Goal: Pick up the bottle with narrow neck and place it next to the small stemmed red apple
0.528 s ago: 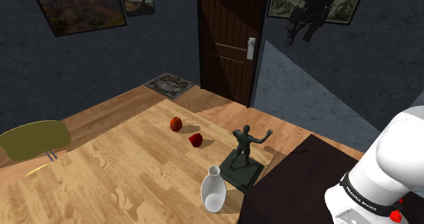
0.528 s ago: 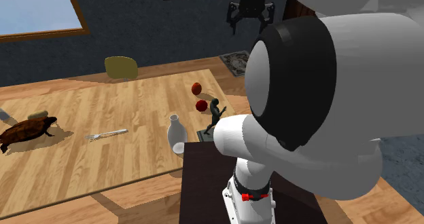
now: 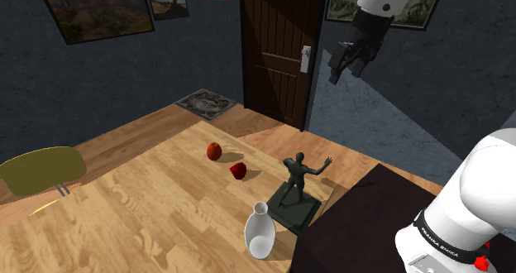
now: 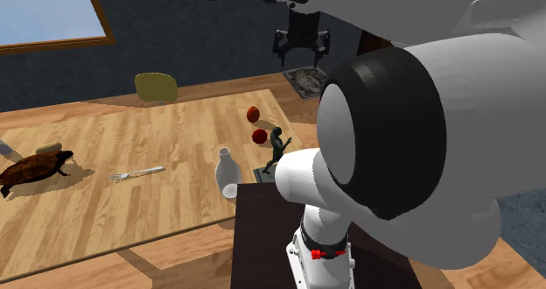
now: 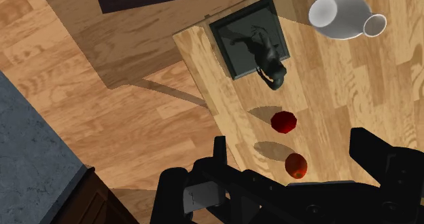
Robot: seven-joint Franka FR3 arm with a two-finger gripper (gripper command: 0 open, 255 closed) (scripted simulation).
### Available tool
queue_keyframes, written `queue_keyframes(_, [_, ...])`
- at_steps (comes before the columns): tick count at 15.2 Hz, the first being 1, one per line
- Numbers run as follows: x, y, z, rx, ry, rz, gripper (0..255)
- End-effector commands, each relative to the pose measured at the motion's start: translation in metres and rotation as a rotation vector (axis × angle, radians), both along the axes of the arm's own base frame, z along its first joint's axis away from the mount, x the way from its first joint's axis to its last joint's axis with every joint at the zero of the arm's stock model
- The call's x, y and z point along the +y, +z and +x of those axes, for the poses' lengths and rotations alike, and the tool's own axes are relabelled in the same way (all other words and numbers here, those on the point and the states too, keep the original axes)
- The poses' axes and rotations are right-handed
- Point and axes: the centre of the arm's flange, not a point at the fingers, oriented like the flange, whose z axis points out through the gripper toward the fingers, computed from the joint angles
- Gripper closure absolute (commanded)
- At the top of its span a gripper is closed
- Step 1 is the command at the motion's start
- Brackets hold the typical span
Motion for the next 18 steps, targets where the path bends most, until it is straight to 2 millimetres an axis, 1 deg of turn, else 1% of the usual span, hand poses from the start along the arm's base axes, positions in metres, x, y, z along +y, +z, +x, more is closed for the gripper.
queue_keyframes(1, [0.015, -0.022, 0.0, -0.003, 0.003, 0.001, 0])
queue_keyframes(18, [0.15, -0.2, -0.002, -0.019, 0.033, 0.003, 0])
